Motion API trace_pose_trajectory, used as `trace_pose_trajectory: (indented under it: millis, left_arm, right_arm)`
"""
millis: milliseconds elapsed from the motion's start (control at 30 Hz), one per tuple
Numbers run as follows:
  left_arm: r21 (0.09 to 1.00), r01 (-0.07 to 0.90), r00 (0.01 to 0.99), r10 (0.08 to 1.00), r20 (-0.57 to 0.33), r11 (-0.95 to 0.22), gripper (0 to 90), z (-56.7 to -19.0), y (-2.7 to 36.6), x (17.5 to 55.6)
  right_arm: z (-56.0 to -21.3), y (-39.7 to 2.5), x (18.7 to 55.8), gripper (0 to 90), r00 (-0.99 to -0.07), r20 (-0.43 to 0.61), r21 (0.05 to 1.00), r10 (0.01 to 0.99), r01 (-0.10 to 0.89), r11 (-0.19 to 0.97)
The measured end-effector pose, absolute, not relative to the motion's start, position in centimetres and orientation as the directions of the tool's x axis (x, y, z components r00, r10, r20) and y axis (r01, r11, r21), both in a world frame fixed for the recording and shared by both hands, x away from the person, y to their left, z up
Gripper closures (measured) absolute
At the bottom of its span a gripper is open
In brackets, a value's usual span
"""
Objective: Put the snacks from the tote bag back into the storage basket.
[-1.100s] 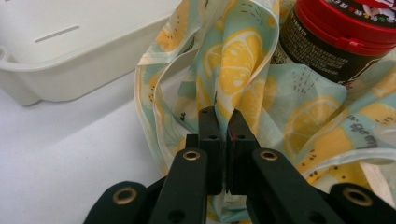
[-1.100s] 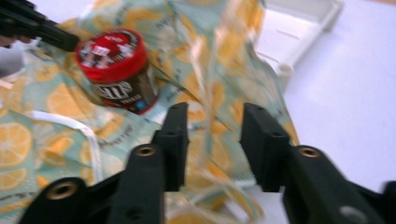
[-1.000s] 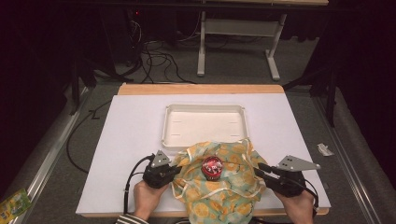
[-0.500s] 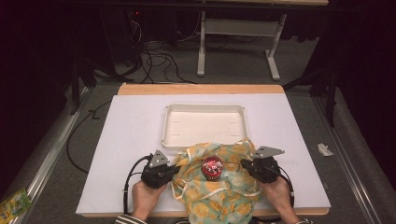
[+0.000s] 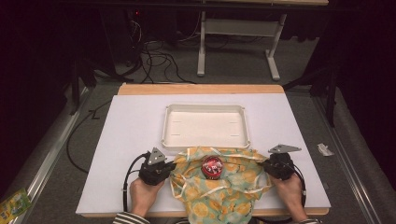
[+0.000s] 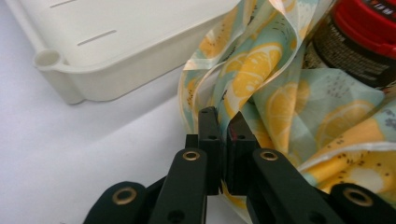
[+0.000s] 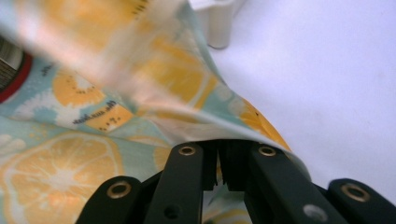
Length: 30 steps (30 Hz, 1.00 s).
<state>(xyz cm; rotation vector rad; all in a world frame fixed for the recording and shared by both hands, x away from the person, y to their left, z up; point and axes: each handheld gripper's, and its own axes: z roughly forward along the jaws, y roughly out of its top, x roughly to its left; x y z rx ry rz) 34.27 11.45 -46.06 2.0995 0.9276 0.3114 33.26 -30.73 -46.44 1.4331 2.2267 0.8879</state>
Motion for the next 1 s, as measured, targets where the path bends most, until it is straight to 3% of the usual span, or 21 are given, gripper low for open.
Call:
trace_pose_trajectory:
  millis: [300, 467, 700, 1000]
  left_arm:
    - [0.734, 0.515, 0.691, 0.721, -0.051, -0.443, 84.2, -46.4, 11.6, 34.7]
    - [0.754, 0.47, 0.711, 0.703, -0.016, -0.459, 75.7, -45.5, 11.2, 33.5]
    - [0.805, 0.43, 0.74, 0.671, -0.055, -0.409, 71.9, -43.0, 11.1, 32.3]
    - [0.798, 0.4, 0.815, 0.573, -0.085, -0.451, 73.5, -41.3, 7.9, 31.5]
  right_arm:
    - [-46.8, -30.9, 33.4, 88.0, -0.428, 0.045, 0.652, 0.902, 0.697, 0.298]
    - [-46.5, -30.7, 33.0, 86.0, -0.441, 0.055, 0.668, 0.896, 0.683, 0.296]
    - [-45.3, -29.9, 32.2, 85.7, -0.476, 0.045, 0.689, 0.879, 0.651, 0.318]
    - [-44.2, -27.4, 31.6, 85.7, -0.55, 0.038, 0.708, 0.835, 0.604, 0.366]
